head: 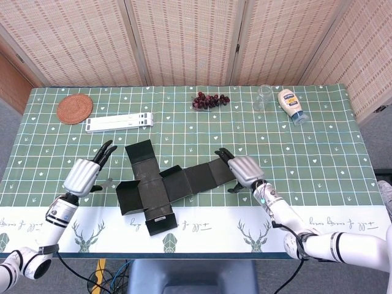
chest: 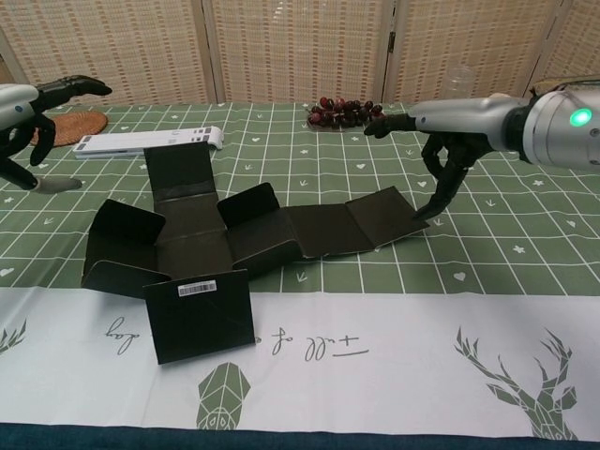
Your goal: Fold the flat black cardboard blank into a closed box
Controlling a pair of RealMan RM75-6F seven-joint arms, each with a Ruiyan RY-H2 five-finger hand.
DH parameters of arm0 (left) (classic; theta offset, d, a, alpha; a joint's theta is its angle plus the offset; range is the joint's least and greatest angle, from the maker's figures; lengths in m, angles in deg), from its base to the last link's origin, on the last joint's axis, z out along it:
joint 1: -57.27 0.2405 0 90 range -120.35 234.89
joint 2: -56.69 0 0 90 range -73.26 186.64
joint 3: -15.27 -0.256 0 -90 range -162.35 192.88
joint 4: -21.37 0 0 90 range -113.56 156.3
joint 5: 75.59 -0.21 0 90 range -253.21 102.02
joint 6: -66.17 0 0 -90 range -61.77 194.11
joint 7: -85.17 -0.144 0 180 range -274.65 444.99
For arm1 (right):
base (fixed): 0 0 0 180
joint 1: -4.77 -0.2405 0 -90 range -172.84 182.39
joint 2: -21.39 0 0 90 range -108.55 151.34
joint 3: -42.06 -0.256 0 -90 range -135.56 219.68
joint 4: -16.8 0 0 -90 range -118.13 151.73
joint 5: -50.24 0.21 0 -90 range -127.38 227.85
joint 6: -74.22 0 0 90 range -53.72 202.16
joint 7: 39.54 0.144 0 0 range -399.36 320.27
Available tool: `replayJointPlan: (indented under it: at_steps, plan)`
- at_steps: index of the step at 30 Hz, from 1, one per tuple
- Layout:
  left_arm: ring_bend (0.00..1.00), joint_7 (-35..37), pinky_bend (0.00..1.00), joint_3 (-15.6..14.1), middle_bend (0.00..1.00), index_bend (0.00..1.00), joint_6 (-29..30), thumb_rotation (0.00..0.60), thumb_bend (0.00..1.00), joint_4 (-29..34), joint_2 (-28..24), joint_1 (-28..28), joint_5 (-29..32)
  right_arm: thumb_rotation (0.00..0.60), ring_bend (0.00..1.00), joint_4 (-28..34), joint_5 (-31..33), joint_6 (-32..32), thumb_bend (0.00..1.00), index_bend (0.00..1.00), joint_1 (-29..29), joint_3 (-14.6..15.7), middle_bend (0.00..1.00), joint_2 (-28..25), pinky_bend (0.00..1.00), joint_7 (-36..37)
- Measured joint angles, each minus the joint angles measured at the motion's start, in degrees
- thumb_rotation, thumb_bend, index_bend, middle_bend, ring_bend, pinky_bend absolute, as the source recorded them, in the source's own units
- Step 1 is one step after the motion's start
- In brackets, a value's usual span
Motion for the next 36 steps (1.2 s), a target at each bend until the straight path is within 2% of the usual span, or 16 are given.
replayJointPlan:
  at_steps: [6,13,22,36]
  plan:
    - [0.66,-0.21,0.82,0.08,0.0,0.0,0.82,0.6,0.25,1.27,-0.57,0.52,-0.34,0.6,0.7,1.33,7.16,-0.02,0.0,0.0,-6.2,1.48,0.03,0.46,1.0,-12.32]
    - [0.66,-0.09,0.82,0.02,0.0,0.0,1.5,0.6,0.25,2.15,-1.5,1.32,-0.67,0.6,0.7,0.37,21.39,0.69,0.0,0.0,-14.7,2.87,0.01,4.37,1.0,-22.87]
    - [0.66,1.02,0.82,-0.27,0.0,0.0,2.12,0.6,0.25,1.62,-1.71,2.37,-0.82,0.6,0.7,-5.71,33.39,1.19,0.0,0.0,-21.39,3.68,0.0,11.6,1.0,-28.39]
    - [0.66,3.31,0.82,-0.49,0.0,0.0,3.09,0.6,0.25,-0.01,-1.95,3.75,-1.2,0.6,0.7,-14.73,39.95,0.23,0.0,0.0,-26.0,3.09,0.0,19.54,1.0,-31.87]
